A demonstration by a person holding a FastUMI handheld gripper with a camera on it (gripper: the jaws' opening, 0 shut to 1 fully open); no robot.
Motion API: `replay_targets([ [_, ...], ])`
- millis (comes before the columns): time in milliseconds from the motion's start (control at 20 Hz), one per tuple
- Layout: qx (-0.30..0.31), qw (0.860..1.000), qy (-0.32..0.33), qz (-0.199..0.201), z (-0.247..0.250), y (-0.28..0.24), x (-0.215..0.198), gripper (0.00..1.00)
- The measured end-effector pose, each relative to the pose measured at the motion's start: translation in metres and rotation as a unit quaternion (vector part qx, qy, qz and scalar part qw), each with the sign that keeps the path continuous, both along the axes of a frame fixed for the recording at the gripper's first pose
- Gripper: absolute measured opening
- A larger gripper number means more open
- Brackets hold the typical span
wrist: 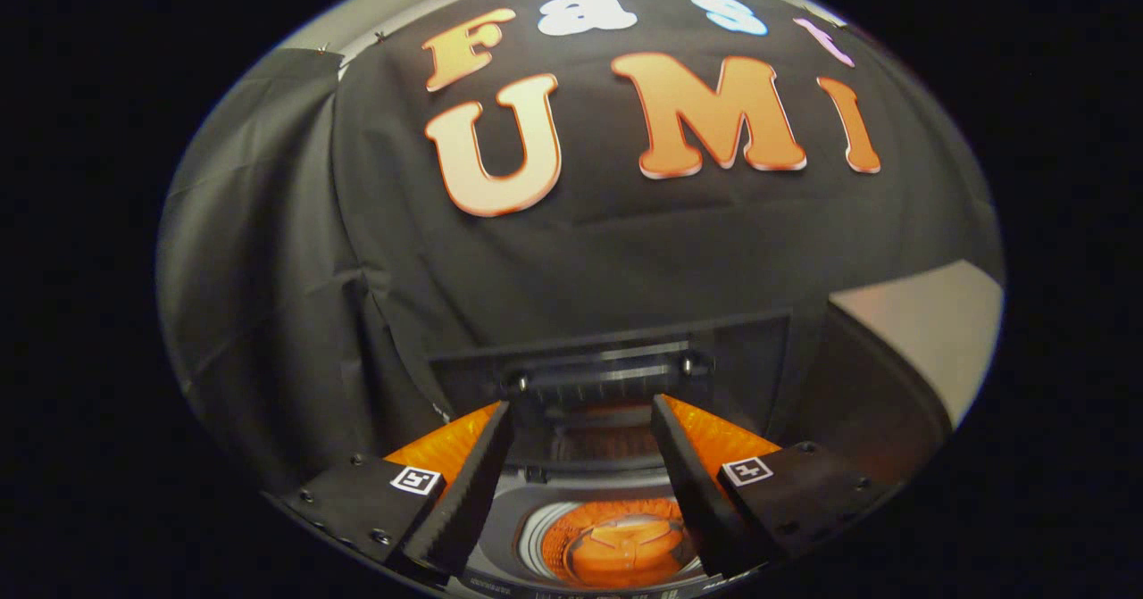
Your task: Put the clothes into the washing machine and then close the washing machine lid.
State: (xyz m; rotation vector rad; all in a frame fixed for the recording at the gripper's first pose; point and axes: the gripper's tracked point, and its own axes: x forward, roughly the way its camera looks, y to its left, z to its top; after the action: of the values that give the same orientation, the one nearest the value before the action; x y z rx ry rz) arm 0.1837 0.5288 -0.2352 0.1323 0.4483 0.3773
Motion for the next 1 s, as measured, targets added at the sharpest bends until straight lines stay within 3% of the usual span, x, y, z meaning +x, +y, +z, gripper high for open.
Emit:
replay_targets([
  [200, -0.027, 0.994, -0.108, 0.009, 0.072, -0.005, 0.044, 0.98],
  [400, -0.033, 0.989, -0.141, 0.016, 0.092, -0.006, 0.084, 0.98],
  [650, -0.053, 0.995, -0.082, 0.010, 0.033, 0.002, 0.149, 0.97],
  [1000, -0.070, 0.997, -0.023, -0.001, -0.022, 0.007, 0.178, 0.98],
])
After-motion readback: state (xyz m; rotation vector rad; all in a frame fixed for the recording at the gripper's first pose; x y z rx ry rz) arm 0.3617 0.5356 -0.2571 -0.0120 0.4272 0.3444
